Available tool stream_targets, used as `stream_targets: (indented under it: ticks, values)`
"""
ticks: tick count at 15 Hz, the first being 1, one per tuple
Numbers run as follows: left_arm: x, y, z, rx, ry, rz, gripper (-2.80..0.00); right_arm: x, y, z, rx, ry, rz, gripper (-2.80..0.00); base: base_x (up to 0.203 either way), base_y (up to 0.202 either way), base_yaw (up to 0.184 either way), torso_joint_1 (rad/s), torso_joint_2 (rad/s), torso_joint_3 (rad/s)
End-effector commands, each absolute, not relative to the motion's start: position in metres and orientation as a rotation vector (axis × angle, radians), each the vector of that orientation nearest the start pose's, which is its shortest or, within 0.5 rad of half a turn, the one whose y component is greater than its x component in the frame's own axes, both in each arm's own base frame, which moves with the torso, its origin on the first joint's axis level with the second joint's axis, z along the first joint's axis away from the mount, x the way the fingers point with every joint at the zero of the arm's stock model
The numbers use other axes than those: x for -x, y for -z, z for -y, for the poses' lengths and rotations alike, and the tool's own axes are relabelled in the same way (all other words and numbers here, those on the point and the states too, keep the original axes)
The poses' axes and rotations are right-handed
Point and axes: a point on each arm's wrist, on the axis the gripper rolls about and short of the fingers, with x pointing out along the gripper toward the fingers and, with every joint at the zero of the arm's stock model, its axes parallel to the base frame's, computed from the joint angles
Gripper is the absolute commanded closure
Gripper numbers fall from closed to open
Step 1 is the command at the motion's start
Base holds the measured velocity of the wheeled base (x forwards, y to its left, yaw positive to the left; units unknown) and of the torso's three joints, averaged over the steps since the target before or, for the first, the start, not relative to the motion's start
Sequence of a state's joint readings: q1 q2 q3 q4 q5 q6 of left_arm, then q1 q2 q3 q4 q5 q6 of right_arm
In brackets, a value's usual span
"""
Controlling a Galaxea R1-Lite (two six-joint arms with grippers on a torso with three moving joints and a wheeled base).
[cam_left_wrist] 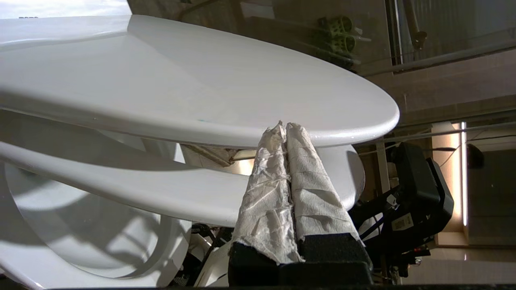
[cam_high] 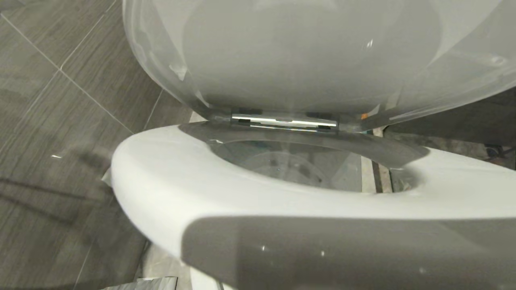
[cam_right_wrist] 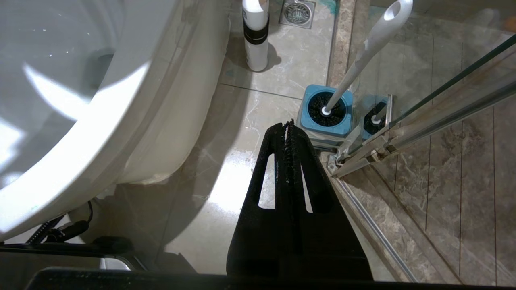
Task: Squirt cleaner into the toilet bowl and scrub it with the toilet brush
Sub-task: Close the toilet lid
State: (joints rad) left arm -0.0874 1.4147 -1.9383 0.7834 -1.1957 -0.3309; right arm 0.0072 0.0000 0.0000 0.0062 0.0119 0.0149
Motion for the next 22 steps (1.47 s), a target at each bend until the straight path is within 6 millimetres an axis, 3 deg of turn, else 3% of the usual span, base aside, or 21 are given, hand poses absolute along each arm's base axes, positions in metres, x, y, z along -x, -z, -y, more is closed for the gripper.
stream_targets:
  ticks: [1,10,22]
  values:
    - [-0.149,-0.426,0.034,0.434,1.22,-0.453,0.0,0.023,-0.075,0.0,-0.015,-0.02,-0.006,0.0,0.0,0.0,0.0,-0.006,0.01,0.048]
    - [-0.149,-0.426,0.034,0.431,1.187,-0.448,0.0,0.023,-0.075,0.0,-0.015,-0.02,-0.006,0.0,0.0,0.0,0.0,0.002,0.0,0.186]
    - [-0.124,-0.427,0.033,0.436,1.196,-0.464,0.0,0.023,-0.075,0.0,-0.015,-0.02,-0.006,0.0,0.0,0.0,0.0,0.0,0.0,0.204]
